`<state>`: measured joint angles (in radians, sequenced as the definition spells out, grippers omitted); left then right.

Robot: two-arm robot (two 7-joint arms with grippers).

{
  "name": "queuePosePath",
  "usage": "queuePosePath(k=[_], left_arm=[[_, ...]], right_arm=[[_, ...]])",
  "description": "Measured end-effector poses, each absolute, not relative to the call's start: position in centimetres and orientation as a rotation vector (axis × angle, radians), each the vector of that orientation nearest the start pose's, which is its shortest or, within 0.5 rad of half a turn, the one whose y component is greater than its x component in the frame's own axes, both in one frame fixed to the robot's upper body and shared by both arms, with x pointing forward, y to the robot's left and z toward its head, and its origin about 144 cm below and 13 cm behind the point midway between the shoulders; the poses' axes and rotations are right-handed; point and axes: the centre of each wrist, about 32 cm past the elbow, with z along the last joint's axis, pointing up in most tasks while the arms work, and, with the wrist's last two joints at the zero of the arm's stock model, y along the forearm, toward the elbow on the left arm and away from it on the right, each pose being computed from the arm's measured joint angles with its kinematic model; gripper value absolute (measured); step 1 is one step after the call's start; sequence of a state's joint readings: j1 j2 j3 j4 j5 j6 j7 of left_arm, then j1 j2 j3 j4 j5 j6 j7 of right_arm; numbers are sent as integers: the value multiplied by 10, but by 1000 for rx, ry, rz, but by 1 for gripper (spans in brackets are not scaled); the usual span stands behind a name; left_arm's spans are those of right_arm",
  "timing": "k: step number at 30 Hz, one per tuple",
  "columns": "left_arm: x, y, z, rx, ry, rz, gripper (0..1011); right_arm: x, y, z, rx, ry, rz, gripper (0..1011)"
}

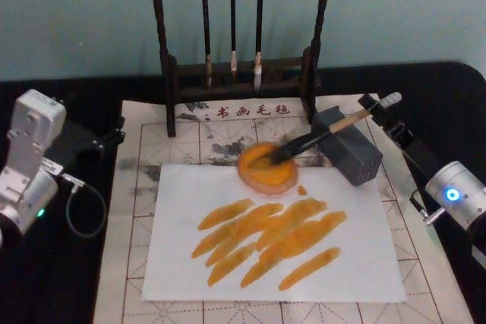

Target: Pick up the brush from the inkstone, write on the paper, then place the brush back to its original position.

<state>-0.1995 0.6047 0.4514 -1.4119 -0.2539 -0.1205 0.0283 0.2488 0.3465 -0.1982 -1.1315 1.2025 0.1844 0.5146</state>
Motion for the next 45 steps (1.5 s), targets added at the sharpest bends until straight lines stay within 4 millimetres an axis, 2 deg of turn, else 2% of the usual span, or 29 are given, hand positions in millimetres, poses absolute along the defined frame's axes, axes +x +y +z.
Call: queuePosePath(k=[17,45], left_arm=[[489,310,1140,305,-285,1248,1001],[489,310,1140,304,-285,1248,1001]], right_arm=[[524,-314,1092,557,825,-970,1002],[524,-315,1092,558,825,-970,1002]])
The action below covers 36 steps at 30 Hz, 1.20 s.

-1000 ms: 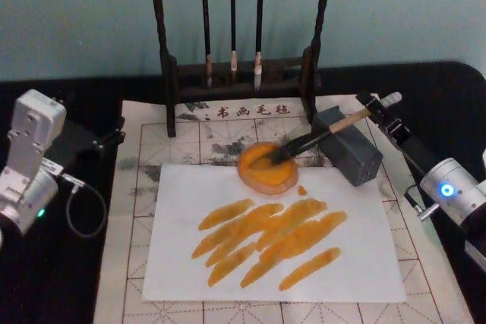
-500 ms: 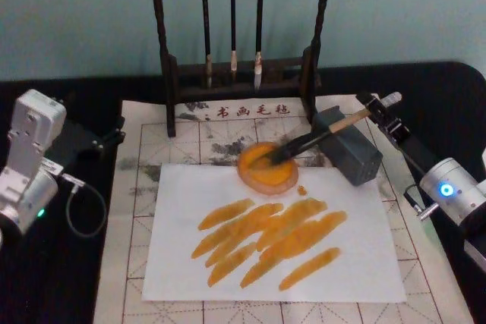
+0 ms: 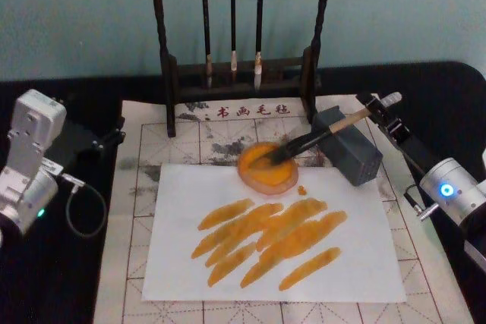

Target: Pick up the brush from the inkstone, write on the paper, then place the brush back to its original position.

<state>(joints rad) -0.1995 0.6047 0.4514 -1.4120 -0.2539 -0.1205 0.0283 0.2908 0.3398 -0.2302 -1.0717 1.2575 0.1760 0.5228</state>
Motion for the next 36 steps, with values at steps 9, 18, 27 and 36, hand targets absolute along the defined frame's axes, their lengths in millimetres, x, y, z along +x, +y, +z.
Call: queuePosePath(k=[9,18,27,36], left_arm=[[489,310,1140,304,-285,1248,1001],[489,310,1140,304,-285,1248,1001],[489,310,1140,305,-285,1248,1001],[489,310,1140,305,-285,1248,1001]], right_arm=[[524,-315,1092,557,824,-971,934],[524,-315,1092,556,824,-971,702],[524,-315,1092,556,824,-971,429],[524,-315,1092,557,824,-971,185]])
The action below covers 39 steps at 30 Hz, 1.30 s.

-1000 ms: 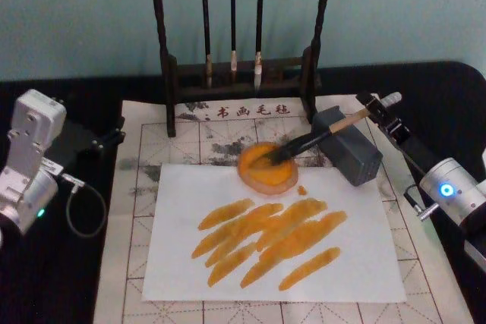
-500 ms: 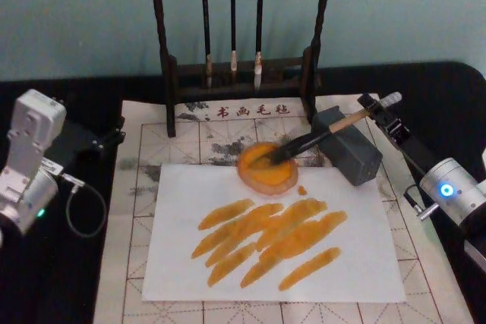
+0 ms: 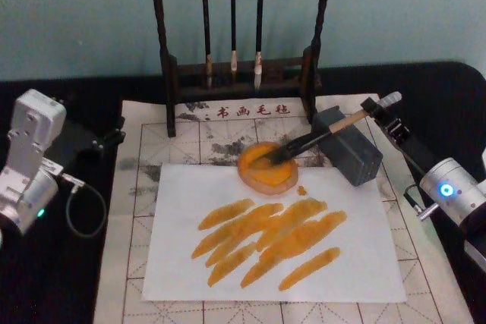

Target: Pick up the brush from the inkstone, write on the paper, then place the brush back to its original position.

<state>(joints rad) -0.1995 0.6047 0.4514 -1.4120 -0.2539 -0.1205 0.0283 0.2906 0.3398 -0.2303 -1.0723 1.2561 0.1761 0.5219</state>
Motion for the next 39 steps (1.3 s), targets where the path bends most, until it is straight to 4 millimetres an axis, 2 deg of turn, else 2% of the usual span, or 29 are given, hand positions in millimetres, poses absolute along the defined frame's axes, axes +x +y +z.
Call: queuePosePath(k=[27,39], left_arm=[[489,310,1140,304,-285,1248,1001],[489,310,1140,304,-285,1248,1001]], right_arm=[[524,-315,1092,558,825,-971,185],[523,-323,1097,606,846,-936,185]])
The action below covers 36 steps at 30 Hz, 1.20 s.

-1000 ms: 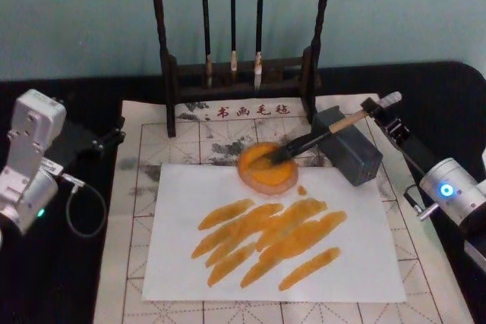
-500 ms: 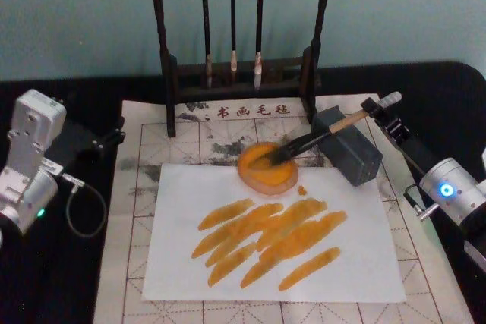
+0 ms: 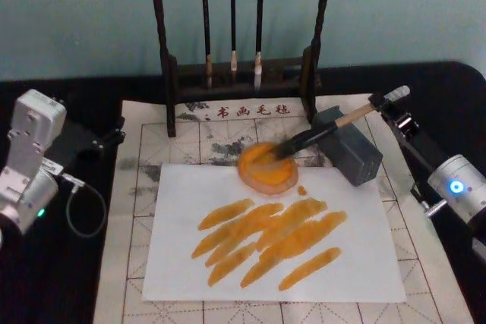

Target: Pick up the brush from the inkstone, write on the paper, then place the brush back to its original position.

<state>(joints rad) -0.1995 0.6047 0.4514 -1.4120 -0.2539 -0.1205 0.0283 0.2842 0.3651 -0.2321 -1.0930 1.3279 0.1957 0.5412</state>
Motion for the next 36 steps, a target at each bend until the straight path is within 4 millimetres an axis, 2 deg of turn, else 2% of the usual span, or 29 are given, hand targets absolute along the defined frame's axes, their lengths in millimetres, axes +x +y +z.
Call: queuePosePath(k=[12,36], left_arm=[[489,310,1140,305,-285,1248,1001],[489,310,1140,304,-285,1248,1001]], right_arm=[[523,-324,1105,627,841,-917,185],[536,-326,1124,621,796,-869,185]])
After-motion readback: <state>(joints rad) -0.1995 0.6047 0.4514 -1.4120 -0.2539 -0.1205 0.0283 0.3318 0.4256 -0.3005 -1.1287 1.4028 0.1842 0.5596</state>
